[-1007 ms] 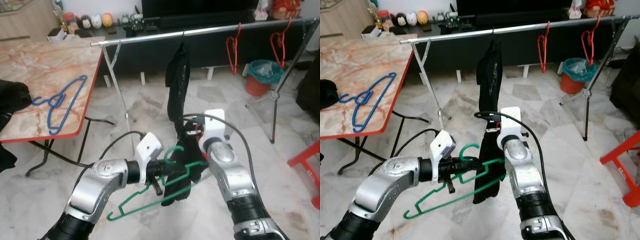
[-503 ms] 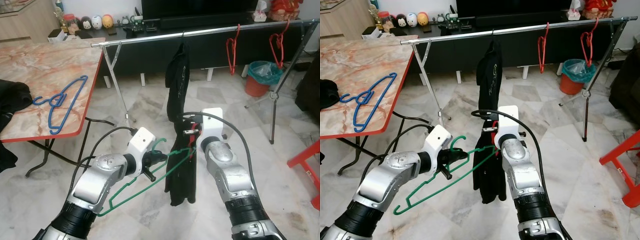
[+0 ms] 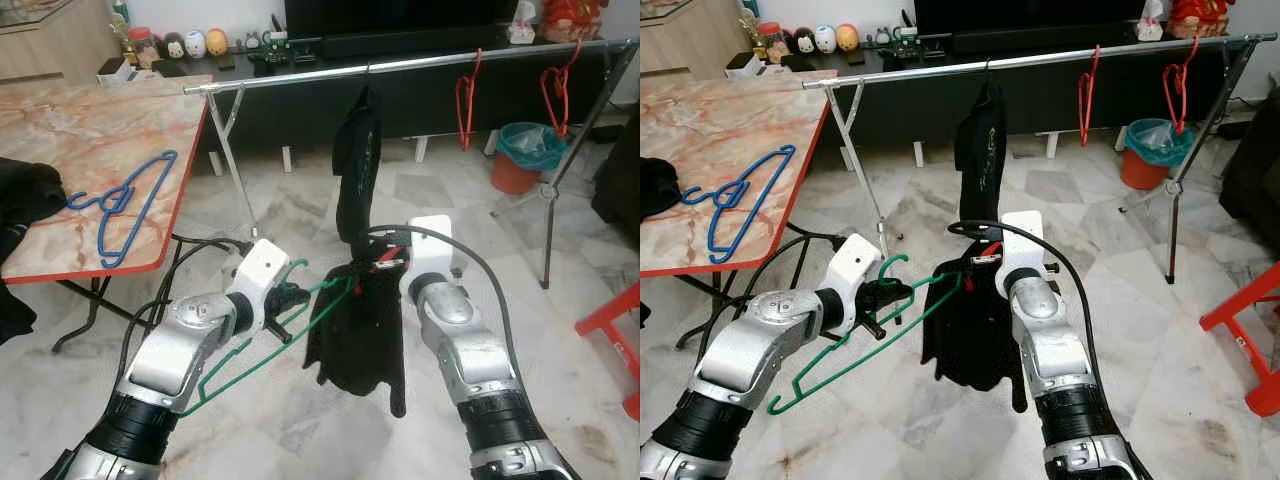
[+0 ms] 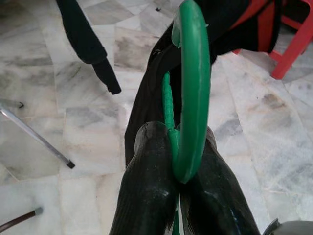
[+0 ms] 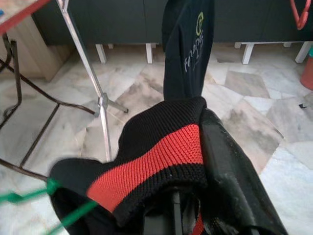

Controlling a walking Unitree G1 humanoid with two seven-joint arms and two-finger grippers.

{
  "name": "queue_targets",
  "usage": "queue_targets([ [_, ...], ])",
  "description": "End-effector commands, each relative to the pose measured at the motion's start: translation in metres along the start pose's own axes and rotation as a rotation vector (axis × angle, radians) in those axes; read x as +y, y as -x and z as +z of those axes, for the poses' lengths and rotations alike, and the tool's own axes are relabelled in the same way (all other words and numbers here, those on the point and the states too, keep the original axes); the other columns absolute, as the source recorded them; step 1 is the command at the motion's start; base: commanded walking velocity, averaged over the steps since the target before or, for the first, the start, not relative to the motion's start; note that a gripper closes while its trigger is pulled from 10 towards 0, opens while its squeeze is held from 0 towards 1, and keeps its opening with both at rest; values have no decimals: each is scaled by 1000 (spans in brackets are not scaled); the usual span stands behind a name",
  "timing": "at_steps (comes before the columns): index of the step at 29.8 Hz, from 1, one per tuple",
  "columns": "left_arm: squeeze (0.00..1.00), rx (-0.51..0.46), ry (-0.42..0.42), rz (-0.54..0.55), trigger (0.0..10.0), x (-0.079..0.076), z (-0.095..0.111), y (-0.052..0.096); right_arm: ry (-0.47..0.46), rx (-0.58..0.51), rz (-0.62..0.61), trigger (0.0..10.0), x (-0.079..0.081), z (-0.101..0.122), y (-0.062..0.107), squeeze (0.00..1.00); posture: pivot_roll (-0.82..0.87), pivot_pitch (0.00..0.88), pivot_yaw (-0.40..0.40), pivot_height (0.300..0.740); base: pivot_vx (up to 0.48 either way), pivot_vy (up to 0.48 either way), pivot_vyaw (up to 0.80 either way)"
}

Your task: Hang hanger

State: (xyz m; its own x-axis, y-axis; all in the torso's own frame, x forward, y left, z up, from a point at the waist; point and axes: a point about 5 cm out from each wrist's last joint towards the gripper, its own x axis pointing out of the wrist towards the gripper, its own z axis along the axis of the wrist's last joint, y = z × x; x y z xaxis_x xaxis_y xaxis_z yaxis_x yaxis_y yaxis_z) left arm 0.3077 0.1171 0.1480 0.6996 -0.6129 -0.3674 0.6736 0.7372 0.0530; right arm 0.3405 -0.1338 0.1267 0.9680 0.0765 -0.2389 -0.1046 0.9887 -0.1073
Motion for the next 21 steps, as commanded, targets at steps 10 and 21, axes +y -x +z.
queue_targets([
  [10, 0, -127, 101, -169, 10000, -16, 14, 2, -18, 56, 35, 10000, 2, -12, 3, 0, 20, 33, 30, 740, 0, 0, 0],
  [21, 0, -79, 141, -248, 10000, -32, 3, -3, -67, 19, 94, 10000, 28, 2, 5, 0, 17, 36, 32, 740, 0, 0, 0],
])
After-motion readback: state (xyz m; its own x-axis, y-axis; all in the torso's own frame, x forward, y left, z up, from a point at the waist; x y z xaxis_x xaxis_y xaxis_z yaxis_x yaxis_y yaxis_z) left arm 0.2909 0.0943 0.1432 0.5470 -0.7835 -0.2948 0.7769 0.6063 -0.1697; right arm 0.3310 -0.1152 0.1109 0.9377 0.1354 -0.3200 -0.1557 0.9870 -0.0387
